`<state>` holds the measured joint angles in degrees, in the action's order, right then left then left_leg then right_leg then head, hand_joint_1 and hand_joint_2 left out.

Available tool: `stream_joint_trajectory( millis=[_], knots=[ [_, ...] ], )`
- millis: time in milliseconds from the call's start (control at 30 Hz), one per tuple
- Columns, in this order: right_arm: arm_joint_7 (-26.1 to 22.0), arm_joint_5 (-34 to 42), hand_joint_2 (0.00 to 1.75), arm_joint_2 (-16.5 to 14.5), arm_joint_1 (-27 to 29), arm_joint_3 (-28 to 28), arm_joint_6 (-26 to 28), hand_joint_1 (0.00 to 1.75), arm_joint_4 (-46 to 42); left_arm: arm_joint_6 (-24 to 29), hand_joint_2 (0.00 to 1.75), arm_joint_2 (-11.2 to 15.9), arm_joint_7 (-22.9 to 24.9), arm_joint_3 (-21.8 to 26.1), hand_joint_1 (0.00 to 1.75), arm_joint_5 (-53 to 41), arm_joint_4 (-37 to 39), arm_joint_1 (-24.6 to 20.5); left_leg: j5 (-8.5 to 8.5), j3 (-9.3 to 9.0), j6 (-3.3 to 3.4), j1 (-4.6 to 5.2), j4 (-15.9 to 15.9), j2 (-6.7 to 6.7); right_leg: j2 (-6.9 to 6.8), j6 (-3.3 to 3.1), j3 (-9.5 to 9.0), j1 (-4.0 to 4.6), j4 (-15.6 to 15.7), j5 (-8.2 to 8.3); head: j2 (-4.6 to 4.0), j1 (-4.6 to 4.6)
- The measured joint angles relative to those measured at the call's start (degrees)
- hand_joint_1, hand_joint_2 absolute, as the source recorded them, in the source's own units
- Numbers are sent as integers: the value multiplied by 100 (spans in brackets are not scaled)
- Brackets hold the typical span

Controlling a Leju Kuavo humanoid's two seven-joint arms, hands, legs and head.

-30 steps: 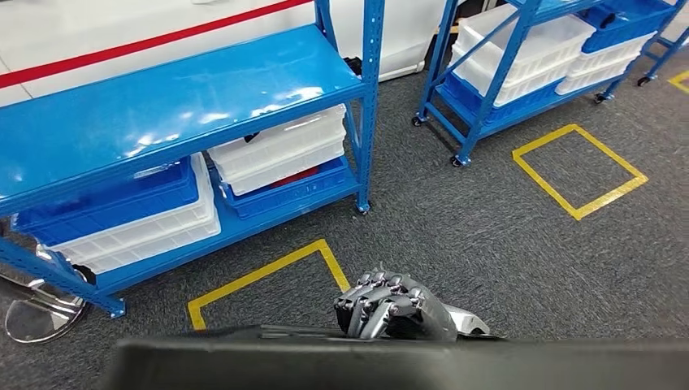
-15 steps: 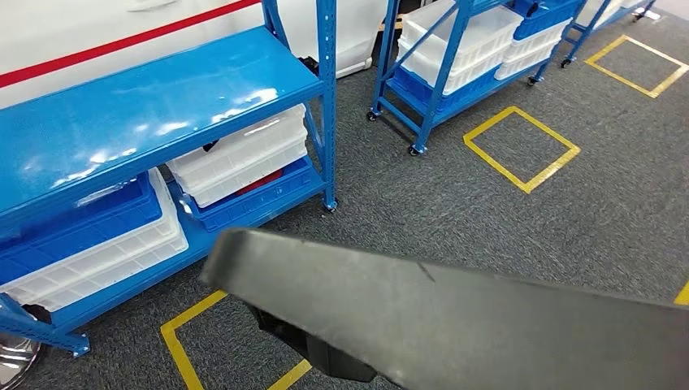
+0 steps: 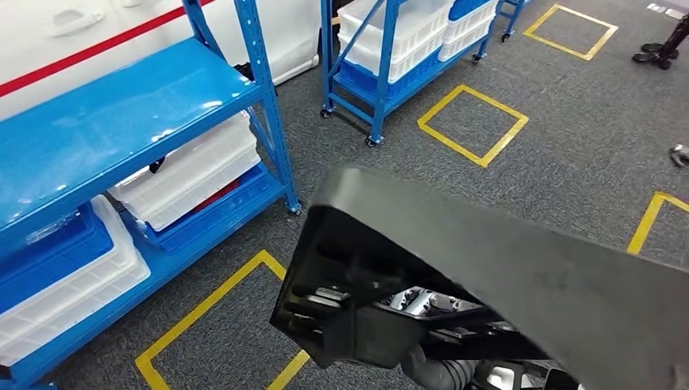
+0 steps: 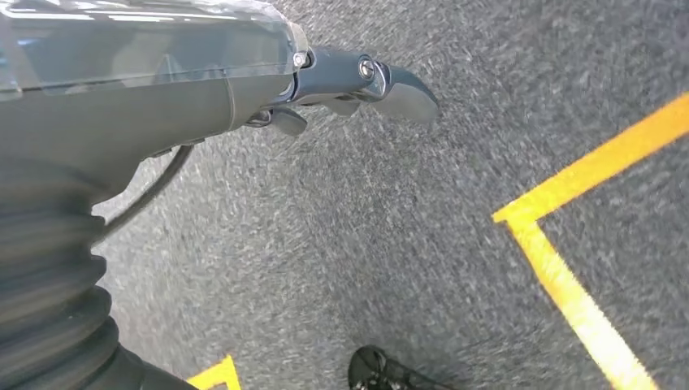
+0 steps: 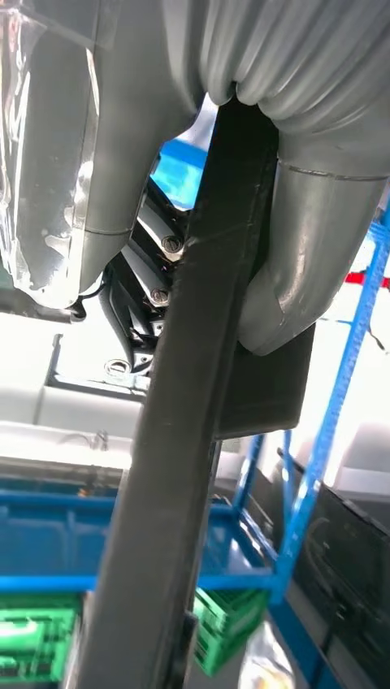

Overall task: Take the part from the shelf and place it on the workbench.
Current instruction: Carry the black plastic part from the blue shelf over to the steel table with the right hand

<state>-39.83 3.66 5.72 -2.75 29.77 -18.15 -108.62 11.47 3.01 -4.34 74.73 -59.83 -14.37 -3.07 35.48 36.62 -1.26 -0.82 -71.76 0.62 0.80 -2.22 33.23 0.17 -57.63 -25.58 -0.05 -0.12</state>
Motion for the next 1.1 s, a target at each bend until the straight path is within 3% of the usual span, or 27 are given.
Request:
stream_joint_trajectory(
  millis=[33, 67, 133, 200, 267, 333, 400, 467, 533, 567, 600, 633, 700, 767, 867, 933, 1000, 1033, 1100],
  knots=[
    [3, -7, 175, 5, 45, -1, -29, 161, 8, -2, 175, -17, 19, -1, 0, -15, 6, 13, 28, 113, -11, -4, -211, -16, 77, 1, -1, 0, -7, -1, 1, 0],
    [7, -10, 175, 10, 82, -1, -67, 161, 16, 1, 175, -37, 44, -3, 0, -31, 12, 21, -58, 135, -23, -12, -217, -22, 157, 6, -1, -4, -22, -5, 0, 0],
    [9, -5, 175, 18, 127, -1, -169, 161, 37, 23, 175, -76, 132, -8, 0, -44, 18, 26, -476, -115, -44, -48, 387, -85, 308, 41, -1, -22, -74, -31, 0, -1],
    [11, 14, 175, 19, 135, 1, -278, 161, 71, 58, 175, -125, 235, -9, 0, -25, 22, 29, -714, -392, -50, -87, 1024, -332, 446, 104, 43, -30, -163, -72, 1, 1],
    [14, 30, 175, 19, 129, 6, -340, 161, 112, 81, 175, -174, 296, -9, 0, 10, 27, 37, -712, -466, -6, -86, 1204, -471, 558, 174, 106, -39, -215, -76, 1, 4],
    [18, 35, 175, 19, 129, 10, -352, 161, 150, 87, 175, -209, 315, -8, 0, 26, 29, 43, -743, -466, 77, -69, 1222, -362, 620, 237, 147, -65, -224, -59, 1, 5],
    [30, 36, 175, 20, 117, 10, -346, 161, 178, 85, 175, -230, 314, -7, 0, 27, 29, 40, -772, -468, 151, -63, 1253, -241, 389, 285, 249, -64, -418, -181, 1, 18],
    [53, 36, 175, 21, 95, 9, -340, 161, 186, 60, 175, -239, 297, -7, 0, 20, 29, 53, -777, -468, 193, -44, 1266, -103, 65, 316, 538, -54, -1025, -508, 1, 32],
    [66, 33, 175, 22, 114, 1, -341, 161, 187, 22, 175, -255, 257, -7, 0, -5, 29, 79, -765, -468, 213, -22, 1265, 52, -20, 328, 857, -60, -1665, -746, 1, 33],
    [68, 28, 175, 22, 137, -4, -344, 161, 186, 8, 175, -265, 237, -7, 0, -19, 29, 86, -757, -471, 218, -14, 1264, 126, -30, 323, 906, -60, -1759, -726, 1, 32],
    [68, 22, 175, 23, 157, -10, -347, 161, 185, -2, 175, -275, 220, -7, 0, -30, 29, 86, -746, -480, 219, -7, 1264, 196, -47, 307, 832, -56, -1619, -601, 1, 33],
    [68, 16, 175, 23, 169, -14, -349, 161, 182, -10, 175, -285, 209, -7, 0, -34, 29, 83, -735, -495, 214, 0, 1264, 259, -96, 280, 655, -46, -1288, -413, 1, 32],
    [68, 9, 175, 23, 171, -22, -350, 161, 172, -21, 175, -310, 198, -7, 0, -42, 29, 77, -706, -532, 189, 19, 1266, 369, -327, 209, 254, 17, -529, -156, 1, 33],
    [51, 1, 175, 23, 172, -31, -383, 161, 165, -27, 175, -335, 178, -7, 0, -30, 29, 78, -686, -557, 144, 31, 1274, 471, -436, 148, 109, 86, -213, -117, 1, 32],
    [18, -21, 175, 21, 179, -49, -563, 161, 165, -36, 175, -372, 49, -4, 0, 51, 29, 48, -661, -608, 65, 30, 1307, 582, -254, 77, 102, 91, -141, -73, 1, 30],
    [10, -54, 175, 8, 125, -62, -667, 161, 168, -53, 175, -390, -89, 7, 0, 102, 29, 15, -522, -547, 20, 22, 1116, 392, -148, 25, 40, 49, -35, -20, 1, 24],
    [9, -103, 175, -40, 4, -66, -693, 161, 184, -76, 175, -385, -197, 37, 0, 136, 28, 1, -216, -232, 0, 15, 476, 112, -29, -11, 5, 33, 7, 5, 1, 14],
    [21, -131, 175, -77, -54, -64, -695, 161, 194, -83, 175, -373, -223, 53, 0, 152, 28, -3, -87, -37, -4, 15, 114, 37, 43, -24, 2, 36, 3, 6, 1, 9],
    [71, -147, 175, -163, -134, -33, -715, 161, 215, -66, 175, -343, -221, 79, 0, 191, 27, -15, -131, 147, -13, 13, -142, -7, 182, -34, -2, 40, -14, -1, 1, 9]
  ],
)
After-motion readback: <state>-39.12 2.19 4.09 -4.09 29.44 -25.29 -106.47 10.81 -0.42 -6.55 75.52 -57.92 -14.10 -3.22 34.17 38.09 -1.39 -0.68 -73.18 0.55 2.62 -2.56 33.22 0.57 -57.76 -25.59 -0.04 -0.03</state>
